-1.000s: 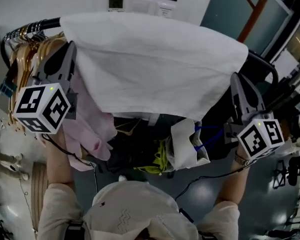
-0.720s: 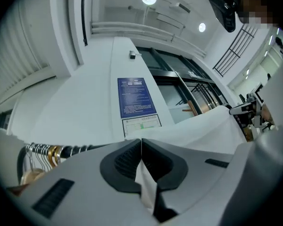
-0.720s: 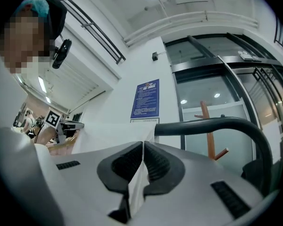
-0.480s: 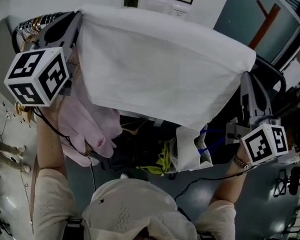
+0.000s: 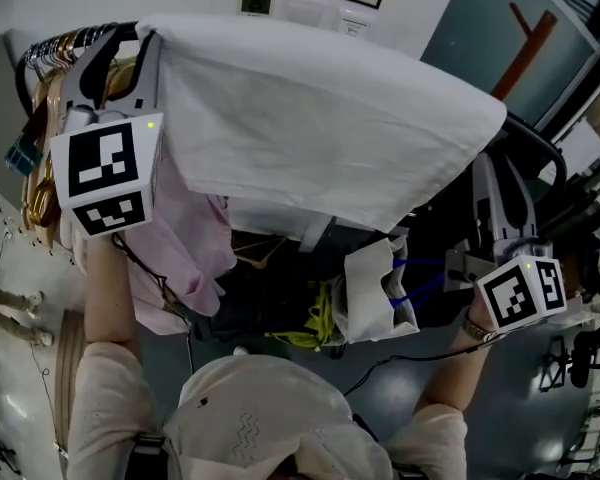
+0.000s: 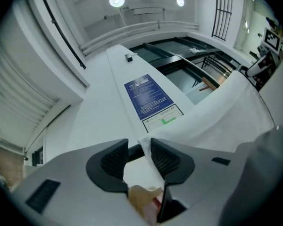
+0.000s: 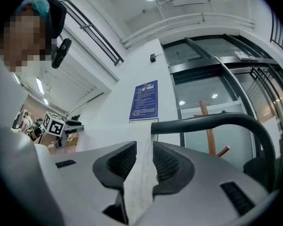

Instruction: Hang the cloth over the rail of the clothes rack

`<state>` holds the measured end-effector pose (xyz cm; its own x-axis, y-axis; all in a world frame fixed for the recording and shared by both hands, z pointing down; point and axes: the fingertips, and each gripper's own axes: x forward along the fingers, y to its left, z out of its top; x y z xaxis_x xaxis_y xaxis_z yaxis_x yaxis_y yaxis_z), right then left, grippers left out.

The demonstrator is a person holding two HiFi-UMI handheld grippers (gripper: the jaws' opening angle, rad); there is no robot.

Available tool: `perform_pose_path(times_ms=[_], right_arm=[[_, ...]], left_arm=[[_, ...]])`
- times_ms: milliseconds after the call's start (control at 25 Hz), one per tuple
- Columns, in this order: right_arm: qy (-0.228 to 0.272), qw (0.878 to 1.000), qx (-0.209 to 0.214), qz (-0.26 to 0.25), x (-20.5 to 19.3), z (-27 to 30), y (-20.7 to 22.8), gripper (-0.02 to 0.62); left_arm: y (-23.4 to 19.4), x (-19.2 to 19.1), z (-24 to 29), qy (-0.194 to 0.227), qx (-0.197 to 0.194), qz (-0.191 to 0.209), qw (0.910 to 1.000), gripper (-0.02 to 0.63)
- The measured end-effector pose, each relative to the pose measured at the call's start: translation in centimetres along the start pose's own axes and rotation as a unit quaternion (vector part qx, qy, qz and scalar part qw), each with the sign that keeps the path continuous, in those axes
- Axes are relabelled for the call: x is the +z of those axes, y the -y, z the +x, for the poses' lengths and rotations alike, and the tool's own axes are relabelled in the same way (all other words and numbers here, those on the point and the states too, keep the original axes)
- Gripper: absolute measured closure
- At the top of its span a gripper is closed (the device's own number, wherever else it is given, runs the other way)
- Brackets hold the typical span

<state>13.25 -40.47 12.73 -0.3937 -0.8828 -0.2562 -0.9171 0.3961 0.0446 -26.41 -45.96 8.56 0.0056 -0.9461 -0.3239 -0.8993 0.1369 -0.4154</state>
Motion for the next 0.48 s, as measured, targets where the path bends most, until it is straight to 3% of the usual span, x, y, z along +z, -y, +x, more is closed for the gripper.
perform_pose_path(times_ms=[120,320,360,480], right_arm=[[0.007,1.000,-0.014,0.005,0.0,-0.4,0.3,0.500],[0.012,1.000,-0.022,-0.005,-1.0,-2.9,0.0,0.505],[0.009,1.000,-0.018,-0.001,-1.4,-3.5,-0.2,0.531],[0.013,0.999,0.008,0.031,-2.8,-5.2,-1.5,0.569]], left_arm=[[-0.2,-0.1,-0.4,0.001,0.004,0.007,1.0000,0.457],[-0.2,-0.1,-3.1,0.040,0.027,-0.023,0.9986,0.460],[0.0,-0.3,-3.6,0.042,0.025,-0.030,0.9984,0.462],[2.3,-1.2,-5.2,0.069,-0.028,-0.090,0.9932,0.555]])
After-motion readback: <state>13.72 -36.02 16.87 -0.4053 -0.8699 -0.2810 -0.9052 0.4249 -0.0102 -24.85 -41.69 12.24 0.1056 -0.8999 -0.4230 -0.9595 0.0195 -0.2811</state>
